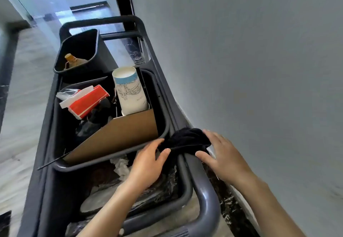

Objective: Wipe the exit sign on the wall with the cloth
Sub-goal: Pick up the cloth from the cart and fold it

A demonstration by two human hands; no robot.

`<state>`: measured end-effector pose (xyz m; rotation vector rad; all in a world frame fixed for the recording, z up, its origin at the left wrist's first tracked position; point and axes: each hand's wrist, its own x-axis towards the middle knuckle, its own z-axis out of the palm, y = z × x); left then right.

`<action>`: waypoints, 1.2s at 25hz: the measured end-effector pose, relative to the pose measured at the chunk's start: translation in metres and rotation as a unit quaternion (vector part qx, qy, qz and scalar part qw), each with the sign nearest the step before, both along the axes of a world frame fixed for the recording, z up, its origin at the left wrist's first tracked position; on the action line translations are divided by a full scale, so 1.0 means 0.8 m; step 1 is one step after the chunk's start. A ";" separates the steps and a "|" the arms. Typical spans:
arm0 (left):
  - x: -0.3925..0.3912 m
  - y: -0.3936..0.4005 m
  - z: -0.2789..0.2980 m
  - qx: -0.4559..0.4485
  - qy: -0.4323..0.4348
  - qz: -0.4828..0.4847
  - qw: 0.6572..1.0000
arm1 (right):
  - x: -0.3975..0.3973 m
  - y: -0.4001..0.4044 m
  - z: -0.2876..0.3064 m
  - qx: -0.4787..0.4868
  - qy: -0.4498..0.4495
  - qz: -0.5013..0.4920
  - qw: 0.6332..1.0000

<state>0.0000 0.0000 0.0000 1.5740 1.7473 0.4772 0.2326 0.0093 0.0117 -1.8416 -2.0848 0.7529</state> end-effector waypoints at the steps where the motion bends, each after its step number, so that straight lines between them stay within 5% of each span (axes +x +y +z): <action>1: 0.003 0.005 -0.006 -0.013 -0.029 0.026 0.999 | 0.001 0.010 -0.008 -0.011 0.014 0.007 1.000; 10: 0.018 0.029 -0.028 -0.078 -0.098 0.105 0.986 | -0.012 0.050 -0.055 -0.155 0.183 -0.077 0.968; 17: 0.008 0.020 -0.016 -0.067 -0.154 0.100 0.981 | -0.020 0.024 -0.031 -0.086 0.148 -0.142 0.975; 30: 0.013 -0.048 0.074 -0.118 -0.411 -0.008 0.904 | -0.022 -0.140 0.065 -0.007 0.325 -0.292 0.900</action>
